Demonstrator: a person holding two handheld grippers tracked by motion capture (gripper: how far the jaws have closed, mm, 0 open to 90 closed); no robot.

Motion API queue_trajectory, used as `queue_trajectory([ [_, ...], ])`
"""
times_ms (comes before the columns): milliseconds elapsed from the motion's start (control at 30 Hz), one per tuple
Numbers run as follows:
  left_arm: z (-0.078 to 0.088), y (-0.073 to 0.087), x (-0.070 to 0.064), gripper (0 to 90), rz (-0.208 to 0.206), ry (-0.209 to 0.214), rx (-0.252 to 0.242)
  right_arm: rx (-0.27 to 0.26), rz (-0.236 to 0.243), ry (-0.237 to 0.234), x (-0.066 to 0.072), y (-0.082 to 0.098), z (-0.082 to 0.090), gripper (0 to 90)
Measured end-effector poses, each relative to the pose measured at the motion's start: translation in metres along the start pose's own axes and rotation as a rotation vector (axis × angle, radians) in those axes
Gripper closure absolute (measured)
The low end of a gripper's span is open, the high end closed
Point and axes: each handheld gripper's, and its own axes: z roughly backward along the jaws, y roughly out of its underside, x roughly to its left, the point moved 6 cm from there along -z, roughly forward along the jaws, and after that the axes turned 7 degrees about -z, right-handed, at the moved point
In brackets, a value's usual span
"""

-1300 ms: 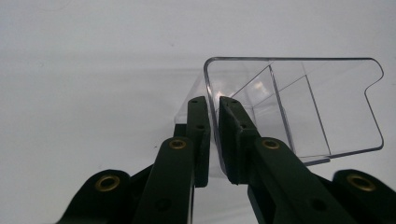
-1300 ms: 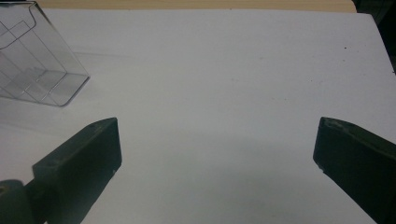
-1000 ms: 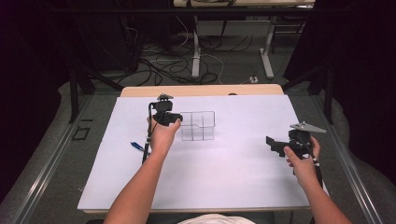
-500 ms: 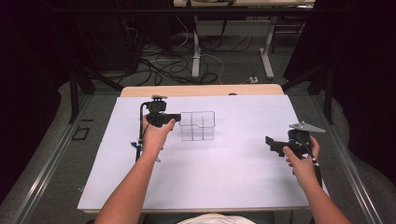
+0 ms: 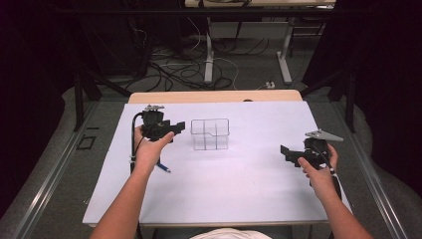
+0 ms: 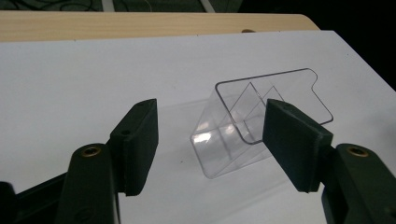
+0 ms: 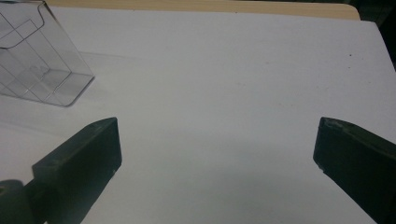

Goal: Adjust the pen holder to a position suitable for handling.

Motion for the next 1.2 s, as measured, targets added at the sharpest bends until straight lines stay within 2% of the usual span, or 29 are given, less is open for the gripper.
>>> queue_trajectory([
  [100, 0.008, 0.002, 0.008, 30.9, -0.024, -0.01, -0.036, 0.001, -0.003, 0.001, 0.0, 0.0, -0.001, 0.4],
  [200, 0.016, 0.006, 0.016, 29.9, -0.033, -0.019, -0.045, -0.001, -0.005, -0.006, 0.0, 0.0, -0.001, 0.0],
  [267, 0.02, 0.009, 0.021, 29.6, -0.02, -0.012, -0.051, -0.003, 0.001, -0.006, 0.001, 0.0, 0.0, 0.0],
  [400, 0.026, 0.015, 0.031, 23.6, 0.001, -0.013, -0.054, -0.014, 0.008, -0.006, 0.005, -0.001, -0.001, 0.0],
  [500, 0.03, 0.014, 0.038, 15.4, 0.003, -0.004, -0.078, -0.017, 0.015, -0.011, 0.009, -0.001, 0.0, 0.0],
  [567, 0.032, 0.013, 0.042, 14.1, 0.002, -0.005, -0.102, -0.019, 0.03, -0.018, 0.012, -0.001, 0.0, 0.0],
  [667, 0.037, 0.013, 0.049, 4.6, 0.008, -0.007, -0.129, -0.022, 0.054, -0.033, 0.018, -0.002, -0.001, 0.0],
  [767, 0.04, 0.011, 0.055, 0.0, 0.035, -0.011, -0.169, -0.032, 0.076, -0.049, 0.029, -0.004, -0.001, 0.0],
  [833, 0.041, 0.011, 0.059, 0.0, 0.048, -0.017, -0.179, -0.038, 0.094, -0.064, 0.037, -0.006, -0.003, 0.0],
  [900, 0.043, 0.013, 0.064, 0.1, 0.047, -0.03, -0.195, -0.039, 0.105, -0.081, 0.046, -0.007, -0.003, 0.0],
  [967, 0.045, 0.015, 0.067, 0.1, 0.047, -0.024, -0.193, -0.041, 0.122, -0.112, 0.058, -0.008, -0.006, 0.4],
  [1067, 0.048, 0.016, 0.072, 0.1, 0.035, -0.028, -0.203, -0.038, 0.165, -0.13, 0.075, -0.008, -0.01, 2.4],
  [1200, 0.05, 0.018, 0.077, 0.5, -0.018, -0.036, -0.208, -0.048, 0.203, -0.169, 0.101, -0.009, -0.016, 7.3],
])
